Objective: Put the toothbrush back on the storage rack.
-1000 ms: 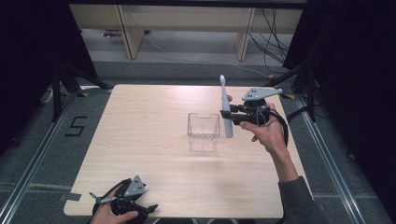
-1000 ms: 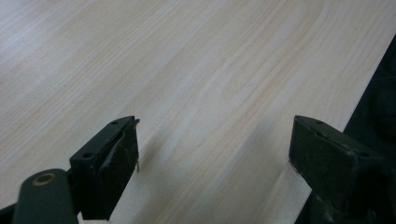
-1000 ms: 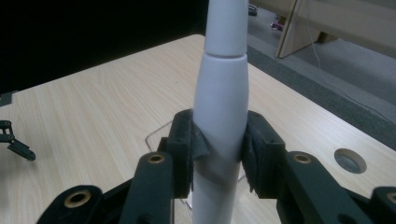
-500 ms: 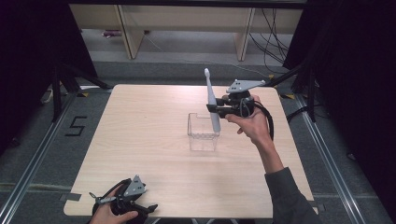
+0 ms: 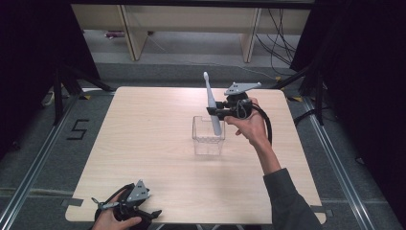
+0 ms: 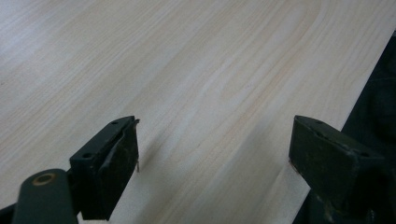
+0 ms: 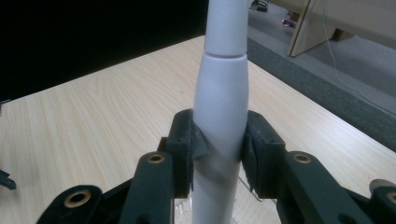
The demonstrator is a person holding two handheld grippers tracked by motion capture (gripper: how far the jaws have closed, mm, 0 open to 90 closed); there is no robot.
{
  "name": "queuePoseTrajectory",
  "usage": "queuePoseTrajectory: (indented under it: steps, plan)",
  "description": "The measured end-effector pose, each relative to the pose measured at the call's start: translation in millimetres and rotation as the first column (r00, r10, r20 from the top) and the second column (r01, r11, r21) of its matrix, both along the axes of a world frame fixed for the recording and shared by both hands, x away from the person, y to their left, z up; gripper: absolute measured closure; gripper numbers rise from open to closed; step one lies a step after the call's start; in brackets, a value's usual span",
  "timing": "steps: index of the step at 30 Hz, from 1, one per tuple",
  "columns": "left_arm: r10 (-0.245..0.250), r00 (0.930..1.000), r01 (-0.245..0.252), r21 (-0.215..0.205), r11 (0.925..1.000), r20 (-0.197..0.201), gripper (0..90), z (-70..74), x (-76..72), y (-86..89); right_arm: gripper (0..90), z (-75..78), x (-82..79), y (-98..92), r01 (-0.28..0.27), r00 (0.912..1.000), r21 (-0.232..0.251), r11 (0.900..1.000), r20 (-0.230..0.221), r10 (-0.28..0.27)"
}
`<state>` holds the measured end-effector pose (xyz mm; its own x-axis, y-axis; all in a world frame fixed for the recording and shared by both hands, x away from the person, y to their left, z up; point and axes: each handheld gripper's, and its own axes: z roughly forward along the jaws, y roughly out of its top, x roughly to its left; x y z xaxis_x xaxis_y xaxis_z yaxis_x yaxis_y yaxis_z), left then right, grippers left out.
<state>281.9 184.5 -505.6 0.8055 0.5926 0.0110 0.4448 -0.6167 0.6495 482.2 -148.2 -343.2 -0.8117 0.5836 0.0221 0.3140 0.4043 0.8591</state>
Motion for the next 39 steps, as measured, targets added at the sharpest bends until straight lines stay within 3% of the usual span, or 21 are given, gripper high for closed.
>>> queuePoseTrajectory:
  steps: [8, 11, 12, 13, 16, 17, 18, 26, 28, 30, 32, 33, 36, 39]
  plan:
    - [0.005, 0.9998, -0.005, -0.004, 1.0, -0.018, 15.2, 0.0, -0.2, -0.2, 67.0, -12.3, 7.4, 8.3, -0.007, 1.0, -0.014, 1.0, 0.005, 0.007]
    - [-0.006, 0.9999, 0.006, 0.004, 1.0, -0.008, 15.2, 0.5, 0.2, 0.2, 66.9, -17.9, 9.2, 9.3, -0.001, 0.9995, -0.023, 1.0, -0.031, 0.001]
    - [-0.006, 1.0, 0.006, 0.003, 1.0, -0.008, 15.2, 0.5, 0.2, 0.1, 66.9, -20.1, 10.5, 9.1, -0.005, 0.9998, -0.036, 0.999, -0.017, 0.005]
    - [-0.004, 1.0, 0.004, 0.002, 1.0, -0.009, 15.2, 0.4, 0.1, 0.0, 66.9, -23.9, 10.8, 10.9, -0.002, 0.9996, -0.023, 1.0, -0.028, 0.001]
    - [-0.003, 1.0, 0.003, 0.003, 1.0, -0.008, 15.2, 0.3, 0.2, 0.0, 66.9, -30.9, 13.6, 11.2, -0.008, 0.9994, -0.046, 0.999, -0.035, 0.007]
    - [-0.003, 1.0, 0.003, 0.003, 1.0, -0.008, 15.2, 0.3, 0.3, 0.0, 66.9, -32.0, 13.2, 11.3, -0.004, 0.9984, -0.053, 0.999, -0.057, 0.001]
    - [0.0, 1.0, 0.0, -0.002, 1.0, -0.003, 15.2, 0.0, -0.1, -0.2, 66.9, -33.6, 14.2, 11.2, 0.002, 0.9989, -0.062, 0.998, -0.047, -0.005]
    - [-0.004, 1.0, 0.004, -0.002, 1.0, -0.004, 15.2, 0.3, -0.1, 0.0, 66.9, -48.1, 17.0, 14.3, -0.002, 0.9959, -0.093, 0.996, -0.09, -0.006]
    - [-0.005, 1.0, 0.005, 0.005, 1.0, -0.008, 15.2, 0.6, 0.3, 0.2, 66.9, -51.5, 19.0, 14.9, -0.012, 0.9971, -0.109, 0.994, -0.076, 0.004]
    - [-0.006, 0.9999, 0.006, 0.002, 1.0, -0.008, 15.2, 0.6, 0.2, 0.2, 66.9, -54.0, 18.3, 16.4, 0.006, 0.9941, -0.11, 0.994, -0.107, -0.018]
    - [0.0, 1.0, 0.0, -0.006, 1.0, -0.006, 15.2, 0.3, -0.6, -0.1, 66.9, -58.3, 19.7, 18.6, 0.003, 0.9959, -0.101, 0.995, -0.09, -0.012]
    - [-0.005, 1.0, 0.005, -0.002, 1.0, -0.003, 15.2, 0.2, 0.0, 0.1, 66.9, -58.0, 20.8, 17.5, -0.017, 0.9949, -0.129, 0.991, -0.101, 0.004]
    - [-0.006, 0.9999, 0.006, 0.003, 1.0, -0.008, 15.2, 0.7, 0.1, 0.1, 66.9, -62.9, 19.6, 20.4, -0.005, 0.9924, -0.127, 0.992, -0.122, -0.011]
    - [-0.006, 1.0, 0.006, 0.003, 1.0, -0.007, 15.2, 0.6, 0.3, 0.1, 66.9, -66.4, 21.5, 20.9, -0.023, 0.9924, -0.155, 0.988, -0.123, 0.004]
